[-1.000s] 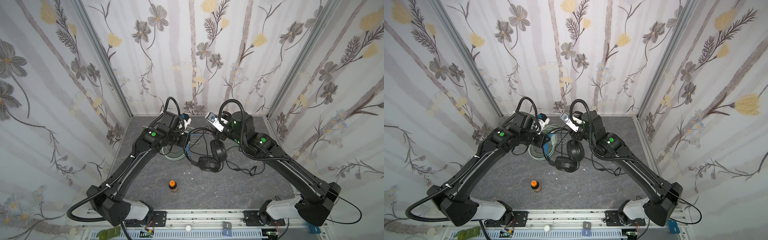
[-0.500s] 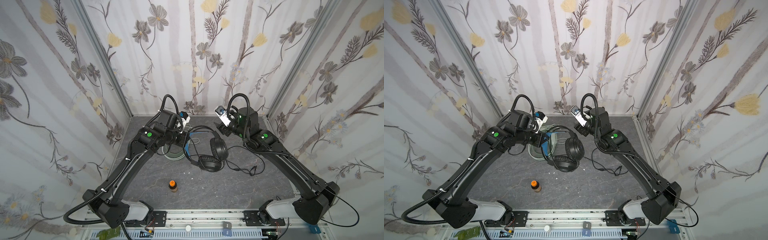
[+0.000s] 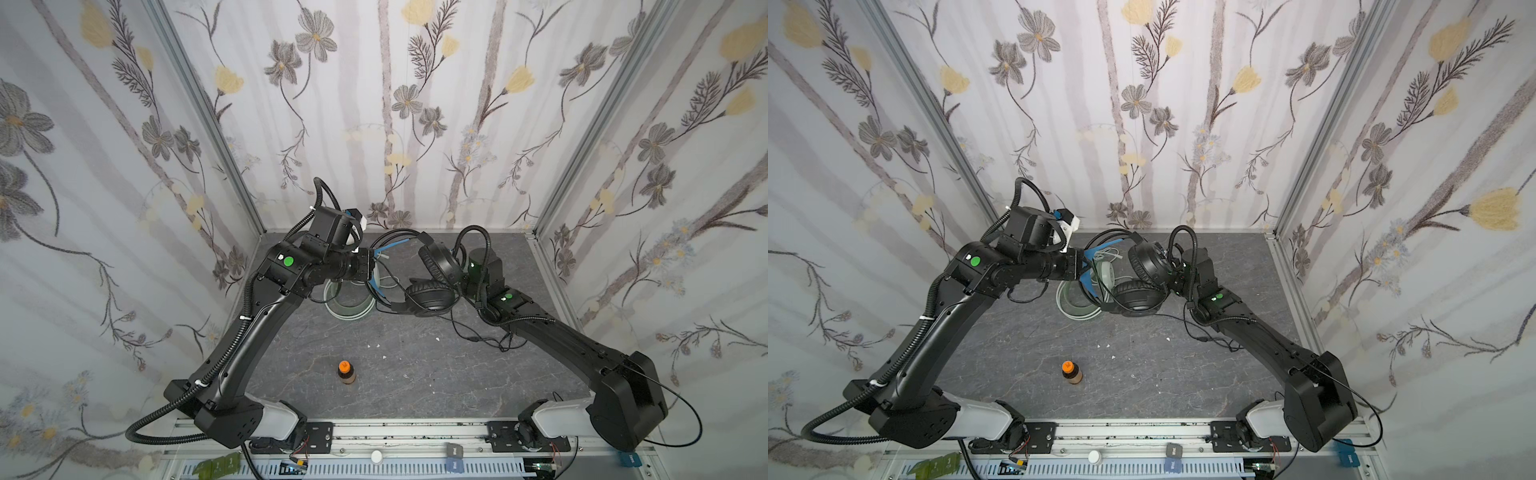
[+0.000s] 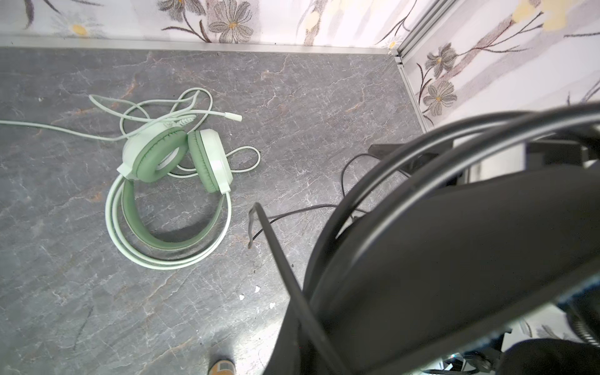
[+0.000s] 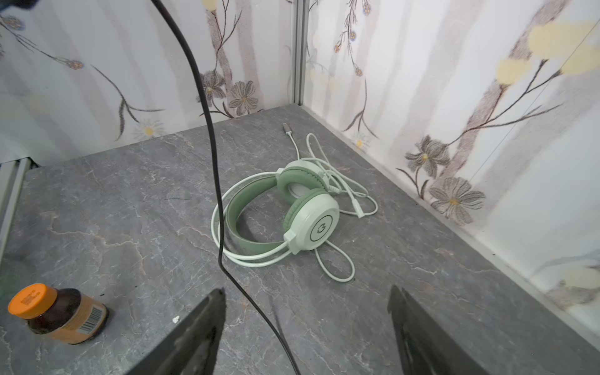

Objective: Wrap the headphones

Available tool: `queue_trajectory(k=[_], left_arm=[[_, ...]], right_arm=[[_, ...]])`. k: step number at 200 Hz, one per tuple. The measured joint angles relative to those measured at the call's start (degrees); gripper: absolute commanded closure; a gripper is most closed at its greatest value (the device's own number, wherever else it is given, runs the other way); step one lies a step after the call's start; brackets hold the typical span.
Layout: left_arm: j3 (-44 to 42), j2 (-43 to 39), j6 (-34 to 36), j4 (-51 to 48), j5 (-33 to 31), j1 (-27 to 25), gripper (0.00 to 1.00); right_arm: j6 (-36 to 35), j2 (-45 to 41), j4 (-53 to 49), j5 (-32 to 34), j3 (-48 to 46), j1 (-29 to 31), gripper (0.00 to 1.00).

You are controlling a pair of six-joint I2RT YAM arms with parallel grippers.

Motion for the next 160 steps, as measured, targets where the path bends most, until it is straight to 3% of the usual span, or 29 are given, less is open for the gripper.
queue_trajectory(k=[40, 93, 134, 160], left_arm=[[1.4, 0.5, -3.3, 0.7, 0.9, -0.8, 1.0], [3.0, 1.2, -3.8, 0.6, 1.4, -2.0, 1.0], [3.0, 1.5, -4.8, 0.6, 1.5, -3.6, 1.0], [3.0, 1.5, -5.3, 0.6, 1.5, -3.7, 1.0]], right_arm=[[10.1, 5.5, 16.2, -6.0, -3.1, 3.3, 0.19], [20.3, 16.1, 31.1, -10.6, 1.8, 6.6, 0.19], [24.4, 22.3, 35.7, -11.7, 7.3, 7.5, 0.22], [24.4, 24.4, 35.7, -12.2, 9.8, 7.8, 0.33]])
